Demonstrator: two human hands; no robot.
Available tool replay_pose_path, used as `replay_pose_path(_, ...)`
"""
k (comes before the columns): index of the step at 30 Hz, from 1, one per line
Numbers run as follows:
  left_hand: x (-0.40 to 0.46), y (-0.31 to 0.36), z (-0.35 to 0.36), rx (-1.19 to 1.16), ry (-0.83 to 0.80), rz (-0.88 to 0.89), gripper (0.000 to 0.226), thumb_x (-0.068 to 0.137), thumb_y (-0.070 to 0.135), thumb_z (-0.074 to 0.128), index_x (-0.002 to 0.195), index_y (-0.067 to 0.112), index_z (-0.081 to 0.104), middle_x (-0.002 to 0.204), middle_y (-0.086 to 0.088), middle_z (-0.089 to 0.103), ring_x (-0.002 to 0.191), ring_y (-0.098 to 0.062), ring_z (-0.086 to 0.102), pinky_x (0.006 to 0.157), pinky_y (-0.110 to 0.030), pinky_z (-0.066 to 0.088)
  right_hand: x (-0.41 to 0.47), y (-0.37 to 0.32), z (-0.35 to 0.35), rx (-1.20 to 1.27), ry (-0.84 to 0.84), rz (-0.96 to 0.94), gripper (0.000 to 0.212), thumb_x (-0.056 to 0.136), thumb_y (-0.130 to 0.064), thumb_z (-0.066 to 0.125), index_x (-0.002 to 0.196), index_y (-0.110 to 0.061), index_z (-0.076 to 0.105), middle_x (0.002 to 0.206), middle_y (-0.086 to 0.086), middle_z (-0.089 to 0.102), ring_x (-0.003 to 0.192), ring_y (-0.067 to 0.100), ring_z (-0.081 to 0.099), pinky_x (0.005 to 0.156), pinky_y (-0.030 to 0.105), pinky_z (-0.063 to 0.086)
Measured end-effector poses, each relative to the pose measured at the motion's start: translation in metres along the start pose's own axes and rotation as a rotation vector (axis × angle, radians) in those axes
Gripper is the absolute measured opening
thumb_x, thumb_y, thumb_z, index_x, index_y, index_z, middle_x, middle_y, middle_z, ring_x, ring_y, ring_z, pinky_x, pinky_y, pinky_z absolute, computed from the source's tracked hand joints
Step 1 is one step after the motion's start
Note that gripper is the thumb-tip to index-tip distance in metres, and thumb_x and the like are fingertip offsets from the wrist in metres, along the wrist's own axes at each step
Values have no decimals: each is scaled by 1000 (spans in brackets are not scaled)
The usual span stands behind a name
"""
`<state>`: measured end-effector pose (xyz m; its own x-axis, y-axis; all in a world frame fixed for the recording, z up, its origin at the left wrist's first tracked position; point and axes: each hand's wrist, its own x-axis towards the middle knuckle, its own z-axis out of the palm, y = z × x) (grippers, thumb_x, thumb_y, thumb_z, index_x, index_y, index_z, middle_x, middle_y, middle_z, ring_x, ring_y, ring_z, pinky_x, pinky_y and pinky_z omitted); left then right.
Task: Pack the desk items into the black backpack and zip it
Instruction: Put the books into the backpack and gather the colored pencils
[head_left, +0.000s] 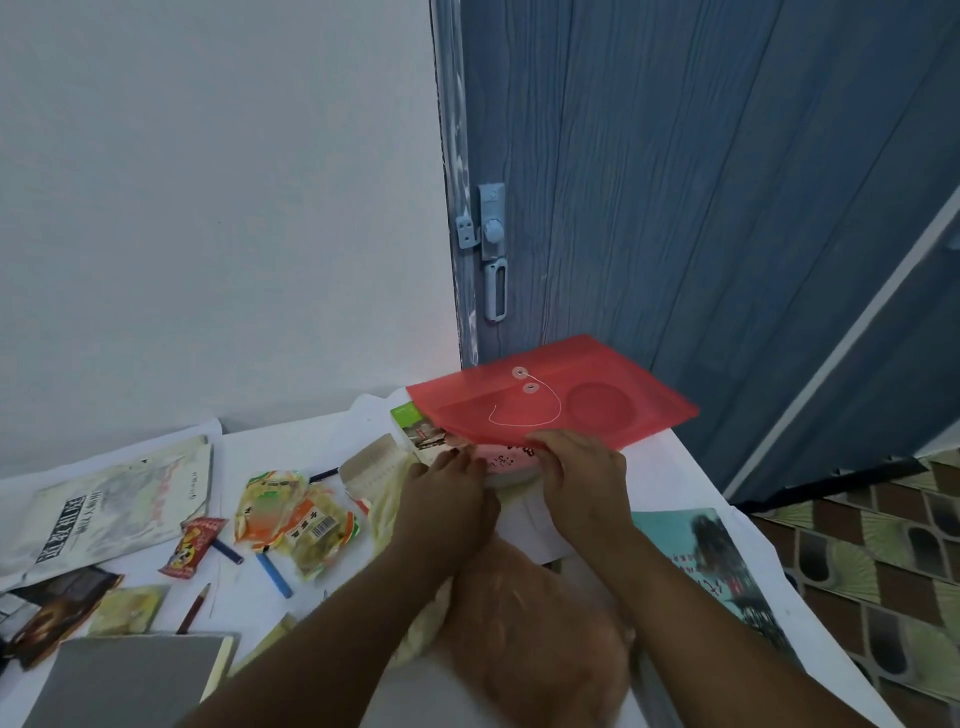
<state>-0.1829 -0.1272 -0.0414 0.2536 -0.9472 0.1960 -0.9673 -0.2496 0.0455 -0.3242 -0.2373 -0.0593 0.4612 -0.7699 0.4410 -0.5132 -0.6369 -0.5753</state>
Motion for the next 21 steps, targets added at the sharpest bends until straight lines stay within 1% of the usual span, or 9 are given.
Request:
replay_pose_path(3,-7,-28,-11,-90,125,144,30,91,30,55,109,9,69,104,-10,74,93,-31,72,62,-43,61,3,1,-4,36,19,-7,26,94,-25,51,107,-31,72,105,-11,74,95,21,65,83,48,50)
replay_pose_path(7,-24,-71,-35,-203,224,172,44,97,43,44,112,10,67,106,-9,73,96,-25,69,76,-33,58,11,-14,-8,57,40,-40,29,100,-37,44,111,-34,71,108,-15,72,99,18,64,86,48,49)
replay_pose_path(9,-33,-91,-48,-264,288,111,39,94,41,46,113,12,65,106,-10,72,98,-24,64,79,-33,56,12,-22,-8,96,39,-37,36,100,-42,39,108,-33,73,105,-14,73,98,18,64,88,49,47)
replay_pose_path(11,-42,-105,-63,-365,376,50,29,91,29,46,112,15,60,105,-12,69,97,-21,62,82,-31,54,13,-22,-8,128,32,23,39,98,-44,38,105,-32,75,103,-12,74,98,20,65,90,51,47)
replay_pose_path(14,-67,-118,-82,-384,518,-7,29,95,21,42,105,3,64,97,-12,68,90,-17,59,82,-9,42,4,-18,-5,44,-89,10,32,96,-38,47,106,-30,76,105,-7,75,99,22,67,91,48,51)
replay_pose_path(15,-76,-121,-85,-366,562,-34,31,97,20,42,103,1,65,96,-12,68,90,-18,59,80,-8,40,0,-18,-3,14,-154,-19,29,94,-35,52,107,-29,77,106,-5,76,100,23,67,91,47,52)
replay_pose_path(17,-95,-125,-88,-339,651,-129,30,95,18,43,102,0,67,94,-11,69,89,-19,58,75,-15,37,-8,-16,4,-52,-283,-50,27,89,-32,58,109,-28,76,108,-3,75,106,25,66,92,44,52)
replay_pose_path(19,-110,-126,-90,-332,738,-249,25,91,9,47,100,-3,67,90,-12,67,86,-20,55,71,-18,33,-11,-18,7,-127,-414,-15,31,90,-34,62,119,-30,72,118,-5,71,117,23,60,99,41,46)
replay_pose_path(21,-124,-125,-95,-357,810,-387,19,86,3,51,96,-4,66,84,-12,64,80,-24,54,68,-23,31,-14,-30,7,-139,-437,21,39,90,-39,58,125,-27,68,125,-4,68,122,22,58,103,39,43)
